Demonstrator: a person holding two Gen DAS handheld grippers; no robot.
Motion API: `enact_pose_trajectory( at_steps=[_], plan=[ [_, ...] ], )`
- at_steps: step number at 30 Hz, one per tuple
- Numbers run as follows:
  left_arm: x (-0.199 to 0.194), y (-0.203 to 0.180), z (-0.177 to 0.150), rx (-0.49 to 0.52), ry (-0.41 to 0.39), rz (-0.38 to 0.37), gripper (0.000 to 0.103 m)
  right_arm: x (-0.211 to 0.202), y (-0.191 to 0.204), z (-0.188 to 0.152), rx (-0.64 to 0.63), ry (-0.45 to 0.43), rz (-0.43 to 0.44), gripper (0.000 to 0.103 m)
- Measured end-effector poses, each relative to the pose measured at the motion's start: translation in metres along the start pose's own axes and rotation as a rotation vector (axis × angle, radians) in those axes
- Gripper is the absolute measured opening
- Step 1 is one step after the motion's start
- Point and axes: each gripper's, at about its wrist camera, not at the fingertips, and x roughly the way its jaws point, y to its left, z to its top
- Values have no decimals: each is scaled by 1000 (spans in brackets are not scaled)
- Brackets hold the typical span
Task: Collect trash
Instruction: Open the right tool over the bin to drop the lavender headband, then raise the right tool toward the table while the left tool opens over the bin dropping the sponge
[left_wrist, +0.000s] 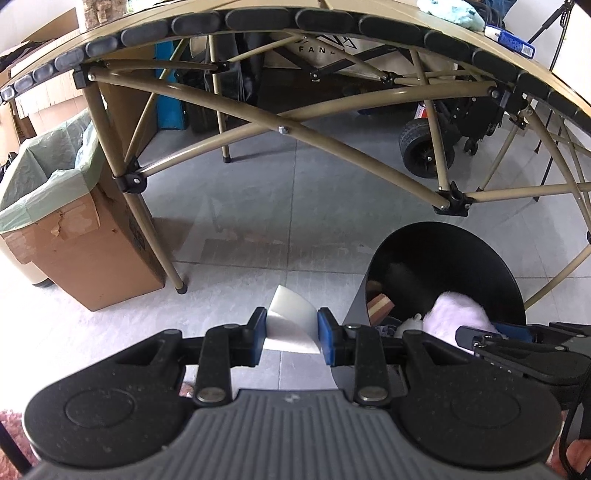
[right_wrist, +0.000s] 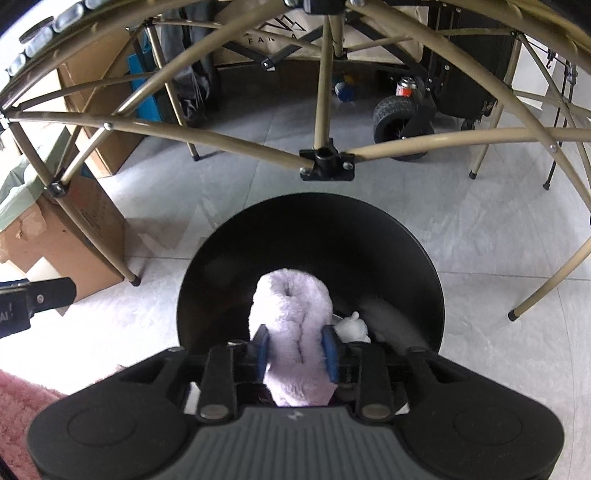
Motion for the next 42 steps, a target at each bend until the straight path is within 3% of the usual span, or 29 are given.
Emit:
enact_pose_trajectory(
  at_steps=[1,5,6,10,27,42],
  plan=[
    [0,0,0,1,2,0,30,0,-1,-1,3,2,-2,39],
    [2,1,0,-2,10,5,30,0,-2,-2,-7,8,-17,91],
    [2,1,0,-2,10,5,30,-1,-2,-2,-10,4,-18,97],
    [3,1,0,1,13,5,30,-3,-2,-3,-15,0,-23,103],
    [0,-2,-3,13,12,-8,30,-3,-5,-2,-12,-1,-21,103],
    [-3,-16,-7,52,5,-28,30,-31,-18,-2,7,-78,-13,103]
  ],
)
